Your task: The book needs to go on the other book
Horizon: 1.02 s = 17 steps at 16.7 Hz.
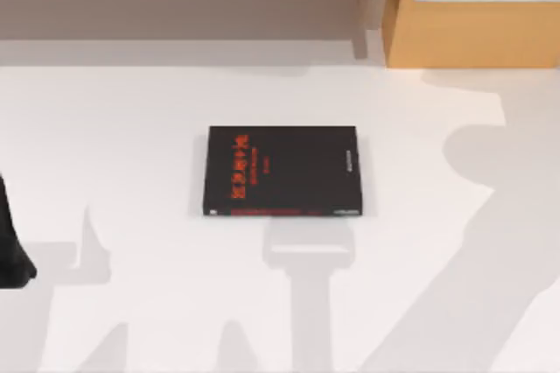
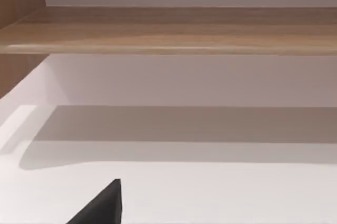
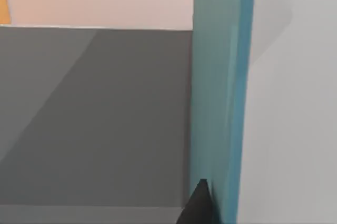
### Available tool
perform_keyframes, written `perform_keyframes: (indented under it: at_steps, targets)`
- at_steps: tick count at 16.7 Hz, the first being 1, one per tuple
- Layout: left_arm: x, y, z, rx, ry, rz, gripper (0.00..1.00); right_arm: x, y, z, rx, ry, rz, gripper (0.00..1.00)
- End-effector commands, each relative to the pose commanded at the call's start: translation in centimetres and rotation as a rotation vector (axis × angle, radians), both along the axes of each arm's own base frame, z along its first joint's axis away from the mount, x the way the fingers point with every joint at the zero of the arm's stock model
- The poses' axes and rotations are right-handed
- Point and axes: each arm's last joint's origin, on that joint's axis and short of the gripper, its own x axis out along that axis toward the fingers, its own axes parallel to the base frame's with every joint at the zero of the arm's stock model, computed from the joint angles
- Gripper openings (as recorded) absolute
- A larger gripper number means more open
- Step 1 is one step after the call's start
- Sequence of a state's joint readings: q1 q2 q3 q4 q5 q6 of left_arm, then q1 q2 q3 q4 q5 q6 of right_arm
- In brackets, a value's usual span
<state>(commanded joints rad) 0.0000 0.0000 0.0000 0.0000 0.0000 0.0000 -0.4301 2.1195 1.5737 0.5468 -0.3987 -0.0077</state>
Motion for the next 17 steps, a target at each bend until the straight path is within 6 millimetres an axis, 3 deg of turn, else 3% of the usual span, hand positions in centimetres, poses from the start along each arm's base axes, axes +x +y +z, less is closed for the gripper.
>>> perform_keyframes:
  at_steps: [12, 17]
  targets:
    - [0.0, 0.0, 0.0, 0.0, 0.0, 0.0, 1.0, -0.9, 0.1, 1.0, 0.002, -0.001, 0.003, 0.0]
    - [0.0, 0.0, 0.0, 0.0, 0.0, 0.0, 1.0, -2.9, 1.5, 4.4, 0.067, -0.022, -0.066, 0.0]
